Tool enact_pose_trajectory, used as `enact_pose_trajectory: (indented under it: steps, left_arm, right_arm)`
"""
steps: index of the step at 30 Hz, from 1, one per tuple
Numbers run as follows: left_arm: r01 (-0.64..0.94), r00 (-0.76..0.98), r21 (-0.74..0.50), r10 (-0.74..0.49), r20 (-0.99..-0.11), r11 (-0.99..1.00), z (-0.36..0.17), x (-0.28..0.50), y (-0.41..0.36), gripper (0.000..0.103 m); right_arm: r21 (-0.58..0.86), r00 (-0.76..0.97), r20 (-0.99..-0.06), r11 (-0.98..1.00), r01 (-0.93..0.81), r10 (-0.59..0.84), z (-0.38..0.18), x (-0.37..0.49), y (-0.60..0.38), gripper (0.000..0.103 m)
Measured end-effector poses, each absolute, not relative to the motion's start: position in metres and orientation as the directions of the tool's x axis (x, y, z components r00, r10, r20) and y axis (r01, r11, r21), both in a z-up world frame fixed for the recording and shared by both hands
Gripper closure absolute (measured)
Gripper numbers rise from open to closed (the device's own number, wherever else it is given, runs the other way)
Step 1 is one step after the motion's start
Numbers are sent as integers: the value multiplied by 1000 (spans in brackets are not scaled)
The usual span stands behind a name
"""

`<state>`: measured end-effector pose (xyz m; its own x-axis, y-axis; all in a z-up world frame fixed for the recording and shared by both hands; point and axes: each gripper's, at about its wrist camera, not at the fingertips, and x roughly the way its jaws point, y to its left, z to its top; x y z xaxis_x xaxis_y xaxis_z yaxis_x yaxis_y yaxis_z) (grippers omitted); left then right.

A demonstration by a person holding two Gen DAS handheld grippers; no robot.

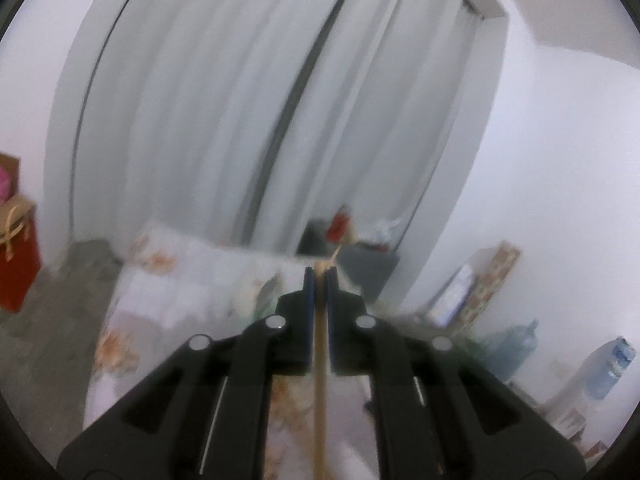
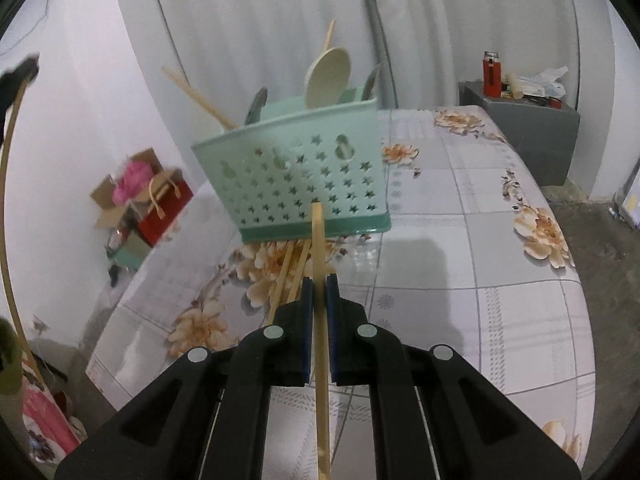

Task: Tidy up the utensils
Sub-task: 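Lift both chopsticks into the basket while the left tool opens to release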

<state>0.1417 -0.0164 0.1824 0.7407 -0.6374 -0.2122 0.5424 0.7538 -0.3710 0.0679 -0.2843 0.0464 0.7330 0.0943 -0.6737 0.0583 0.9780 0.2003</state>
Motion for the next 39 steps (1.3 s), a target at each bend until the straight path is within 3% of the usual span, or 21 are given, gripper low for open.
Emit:
enact_pose_trajectory:
  steps: [9,19,25,39]
  left_arm:
    - [583,779,-285,-623,-67,761,238,185,-82,99]
    - [502,860,-227,-509,33,834,243,246,-142,99]
    - [394,917,-213,-399,20,894,224,274,-165,99]
    - [296,950,-150,-307,-55,943,187,298,-184,99]
  right_arm:
    - [286,760,-637,955,79,127,43,66,-309,96]
    - [348,762,-625,934,80,168,38,71,-326,96]
    - [365,765,-620,927,86,174,36,73,-334,96]
    - [374,764,-620,923,88,178,33,74,-345,96]
